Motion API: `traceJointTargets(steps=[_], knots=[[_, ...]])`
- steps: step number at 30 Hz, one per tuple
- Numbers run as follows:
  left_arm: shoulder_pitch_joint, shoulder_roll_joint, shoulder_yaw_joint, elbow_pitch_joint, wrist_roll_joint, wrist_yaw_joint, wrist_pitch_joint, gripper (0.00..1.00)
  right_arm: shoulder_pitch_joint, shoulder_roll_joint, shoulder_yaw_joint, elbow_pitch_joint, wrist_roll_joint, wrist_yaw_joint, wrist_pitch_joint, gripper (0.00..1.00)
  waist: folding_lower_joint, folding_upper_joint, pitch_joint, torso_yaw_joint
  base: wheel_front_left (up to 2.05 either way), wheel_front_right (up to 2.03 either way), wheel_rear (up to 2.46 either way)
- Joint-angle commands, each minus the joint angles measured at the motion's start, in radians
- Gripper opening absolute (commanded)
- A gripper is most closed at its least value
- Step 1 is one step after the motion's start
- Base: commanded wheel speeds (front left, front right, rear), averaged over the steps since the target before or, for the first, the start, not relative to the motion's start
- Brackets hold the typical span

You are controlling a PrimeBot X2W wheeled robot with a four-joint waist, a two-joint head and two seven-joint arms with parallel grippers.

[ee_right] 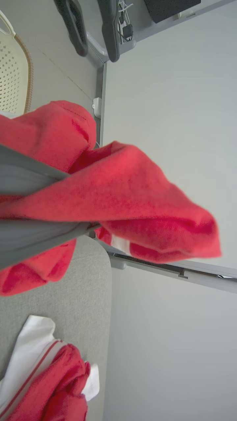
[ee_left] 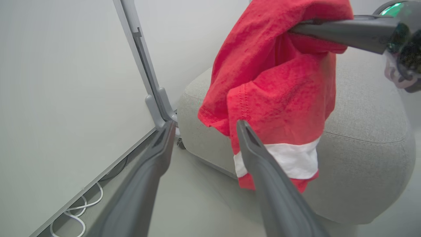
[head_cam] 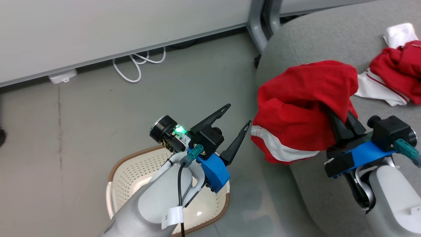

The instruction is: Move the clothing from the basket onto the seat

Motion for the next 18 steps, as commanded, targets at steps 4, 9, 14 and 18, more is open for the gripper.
traceJointTargets(steps=[4, 9, 14, 18], knots=[[-0.021, 0.001, -0.011, -0.001, 0.009, -0.006, -0.005, 1.00, 0.031, 0.014, -0.053, -0.016, -0.009, 0.000, -0.001, 0.00, -0.0001, 0.0000, 0.035, -0.066, 0.00, 0.00, 0.00], [-0.022, 0.000, -0.025, 0.002, 0.012, -0.011, -0.005, 1.00, 0.059, 0.030, -0.103, -0.028, -0.015, 0.000, -0.001, 0.00, -0.0001, 0.0000, 0.047, -0.110, 0.00, 0.00, 0.00], [-0.022, -0.001, -0.040, 0.006, 0.009, -0.012, -0.005, 1.00, 0.088, 0.041, -0.146, -0.035, -0.018, 0.000, -0.001, 0.00, -0.0001, 0.0000, 0.051, -0.138, 0.00, 0.00, 0.00], [-0.015, -0.001, -0.048, 0.008, 0.003, -0.013, -0.005, 1.00, 0.113, 0.048, -0.166, -0.034, -0.019, 0.000, -0.001, 0.00, -0.0001, 0.0000, 0.048, -0.153, 0.00, 0.00, 0.00]])
